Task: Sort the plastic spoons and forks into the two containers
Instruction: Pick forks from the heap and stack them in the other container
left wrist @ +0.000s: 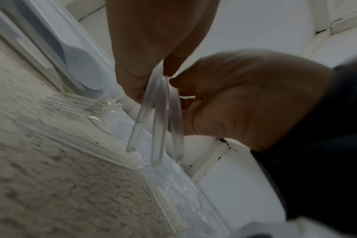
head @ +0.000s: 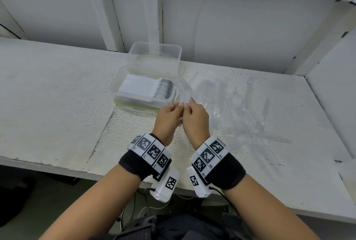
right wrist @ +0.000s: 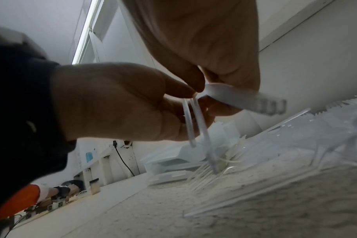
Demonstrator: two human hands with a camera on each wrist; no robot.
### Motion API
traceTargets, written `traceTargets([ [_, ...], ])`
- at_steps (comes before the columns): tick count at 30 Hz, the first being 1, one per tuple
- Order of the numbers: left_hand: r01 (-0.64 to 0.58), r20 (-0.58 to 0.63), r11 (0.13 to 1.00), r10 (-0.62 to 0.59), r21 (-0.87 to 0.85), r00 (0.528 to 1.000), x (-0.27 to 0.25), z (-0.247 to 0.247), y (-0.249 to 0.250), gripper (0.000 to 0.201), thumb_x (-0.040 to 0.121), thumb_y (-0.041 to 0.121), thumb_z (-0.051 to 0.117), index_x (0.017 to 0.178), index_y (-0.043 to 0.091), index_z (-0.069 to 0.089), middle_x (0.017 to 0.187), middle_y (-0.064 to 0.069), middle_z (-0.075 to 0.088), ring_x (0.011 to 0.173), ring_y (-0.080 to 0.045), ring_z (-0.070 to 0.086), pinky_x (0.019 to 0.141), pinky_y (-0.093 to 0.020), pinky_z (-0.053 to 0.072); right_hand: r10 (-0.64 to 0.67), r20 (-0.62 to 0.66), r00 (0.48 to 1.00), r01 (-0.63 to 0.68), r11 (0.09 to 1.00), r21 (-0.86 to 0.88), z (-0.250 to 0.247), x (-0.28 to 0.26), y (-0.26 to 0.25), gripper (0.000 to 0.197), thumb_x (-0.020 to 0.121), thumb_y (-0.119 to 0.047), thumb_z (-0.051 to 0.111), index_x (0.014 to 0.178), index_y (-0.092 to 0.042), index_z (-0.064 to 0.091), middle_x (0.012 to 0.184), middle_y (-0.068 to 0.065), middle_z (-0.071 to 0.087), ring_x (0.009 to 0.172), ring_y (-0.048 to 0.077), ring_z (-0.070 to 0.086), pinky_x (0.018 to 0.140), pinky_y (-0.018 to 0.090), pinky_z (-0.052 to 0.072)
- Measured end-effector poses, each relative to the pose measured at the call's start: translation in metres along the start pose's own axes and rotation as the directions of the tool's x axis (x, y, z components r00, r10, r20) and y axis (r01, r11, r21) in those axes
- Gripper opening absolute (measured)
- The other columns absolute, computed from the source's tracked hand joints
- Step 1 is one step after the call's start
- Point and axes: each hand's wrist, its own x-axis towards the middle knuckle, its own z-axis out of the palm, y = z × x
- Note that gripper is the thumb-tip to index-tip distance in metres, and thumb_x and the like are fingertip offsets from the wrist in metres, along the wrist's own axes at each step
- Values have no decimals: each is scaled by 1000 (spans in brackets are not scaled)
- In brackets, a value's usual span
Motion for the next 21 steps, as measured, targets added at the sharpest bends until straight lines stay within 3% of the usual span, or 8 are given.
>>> traceTargets([
  [2,25,16,998,-24,-56,1000,0,0,2,21,97,13,48,87,9,65,69,8,68,70,-4,63,73,-21,52,-34,9,999,34,999,-4,0,1,3,22,100,-18,36,95,-10,56,97,19,59,85,23,55,70,26,41],
  [5,71,54,993,-66,-95,996,0,-2,7,20,97,14,49,88,7,66,72,5,67,70,-4,63,69,-19,53,-67,50,996,66,998,21,-5,0,7,22,99,-17,36,88,-9,54,87,14,59,79,21,54,65,25,42],
  [9,145,126,989,-141,-18,982,0,-7,8,24,97,23,49,82,9,62,82,-5,58,83,-15,53,79,-30,50,-60,184,981,46,996,82,-17,1,4,31,101,-20,34,117,-5,55,88,8,63,78,20,60,75,35,54],
  [11,167,163,985,-173,49,971,1,-9,7,25,96,31,49,86,11,61,89,-4,60,91,-17,53,86,-34,44,-62,262,963,52,998,42,-23,-1,3,37,101,-22,31,133,-15,47,89,-1,61,75,10,55,68,20,47],
  [13,177,179,980,-192,94,965,1,-11,7,29,96,36,48,90,12,62,94,-1,64,95,-16,57,91,-37,43,-42,335,941,36,999,22,-27,-4,1,42,102,-24,28,143,-21,34,98,-6,56,85,8,53,73,15,40],
  [15,171,186,975,-196,143,963,2,-12,7,32,96,39,46,94,14,66,101,1,67,104,-17,60,98,-40,43,-41,368,929,43,999,2,-29,-7,0,44,103,-25,25,147,-21,27,117,-2,55,108,12,52,88,17,35],
  [17,159,197,964,-201,213,959,3,-12,9,36,97,42,41,98,16,66,107,-1,66,110,-20,58,98,-40,43,-67,374,925,82,996,-25,-31,-9,0,45,103,-25,24,147,-16,25,132,4,53,122,17,49,93,20,33],
  [21,163,199,931,-236,326,951,9,-15,13,48,99,49,27,103,17,62,119,-6,63,111,-19,56,91,-36,43,-130,369,921,150,988,-26,-32,-9,1,43,103,-26,24,142,-11,31,122,2,58,109,15,55,88,21,38],
])
